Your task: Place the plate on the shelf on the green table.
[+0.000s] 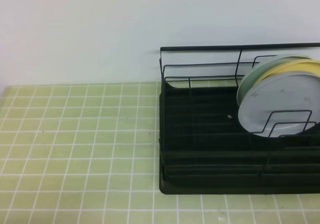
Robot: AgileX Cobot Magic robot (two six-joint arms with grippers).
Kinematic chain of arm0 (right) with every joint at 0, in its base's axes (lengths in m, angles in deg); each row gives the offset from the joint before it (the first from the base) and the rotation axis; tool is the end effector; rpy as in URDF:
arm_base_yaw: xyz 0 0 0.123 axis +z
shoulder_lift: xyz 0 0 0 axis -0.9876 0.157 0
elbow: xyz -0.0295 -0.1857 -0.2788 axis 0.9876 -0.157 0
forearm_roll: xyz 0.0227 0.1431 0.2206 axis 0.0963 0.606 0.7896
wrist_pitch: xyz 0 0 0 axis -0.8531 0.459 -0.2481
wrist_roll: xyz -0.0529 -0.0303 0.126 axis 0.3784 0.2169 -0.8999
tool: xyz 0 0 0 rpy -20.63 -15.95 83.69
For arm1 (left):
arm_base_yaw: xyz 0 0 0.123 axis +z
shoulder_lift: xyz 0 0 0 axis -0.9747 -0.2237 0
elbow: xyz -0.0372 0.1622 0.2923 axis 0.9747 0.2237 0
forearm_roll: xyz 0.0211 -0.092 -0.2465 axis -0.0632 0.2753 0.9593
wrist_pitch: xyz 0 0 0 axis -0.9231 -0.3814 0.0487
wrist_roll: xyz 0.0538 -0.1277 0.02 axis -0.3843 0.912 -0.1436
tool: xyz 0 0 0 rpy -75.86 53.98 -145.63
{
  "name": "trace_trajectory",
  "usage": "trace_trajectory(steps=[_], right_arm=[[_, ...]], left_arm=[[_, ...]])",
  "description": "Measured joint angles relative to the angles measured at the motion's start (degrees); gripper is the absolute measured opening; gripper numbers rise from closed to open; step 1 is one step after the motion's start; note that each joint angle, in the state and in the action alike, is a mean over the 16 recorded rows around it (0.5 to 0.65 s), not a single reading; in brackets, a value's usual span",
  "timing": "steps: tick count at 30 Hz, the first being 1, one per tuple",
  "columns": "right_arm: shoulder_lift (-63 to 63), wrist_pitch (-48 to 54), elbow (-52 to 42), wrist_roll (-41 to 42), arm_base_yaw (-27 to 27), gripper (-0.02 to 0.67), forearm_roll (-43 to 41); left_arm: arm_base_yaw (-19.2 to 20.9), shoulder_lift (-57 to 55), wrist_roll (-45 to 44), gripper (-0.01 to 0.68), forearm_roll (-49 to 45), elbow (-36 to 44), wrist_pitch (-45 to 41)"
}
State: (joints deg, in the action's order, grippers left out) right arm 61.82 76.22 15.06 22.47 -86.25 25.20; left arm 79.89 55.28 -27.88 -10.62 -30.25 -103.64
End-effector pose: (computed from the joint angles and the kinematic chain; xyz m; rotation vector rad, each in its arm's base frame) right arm 0.0612 -0.0046 0.1694 0.0003 1.8114 -0.1196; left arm 0.0560 0.0034 0.2041 -0.1040 1.7353 -0.0092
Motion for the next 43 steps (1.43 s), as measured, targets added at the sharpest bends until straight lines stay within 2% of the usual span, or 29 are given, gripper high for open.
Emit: trace_trajectory(steps=[15, 43], right_arm=[[0.13, 0.09, 0.12, -0.01, -0.01, 0.000, 0.05], [0.19, 0.15, 0.25, -0.02, -0.01, 0.000, 0.06]], left_arm=[[-3.68, -0.05, -2.57, 0.000, -0.03, 2.20, -0.06], [-2.93, 0.04, -3.55, 0.000, -2.24, 2.38, -0.46]])
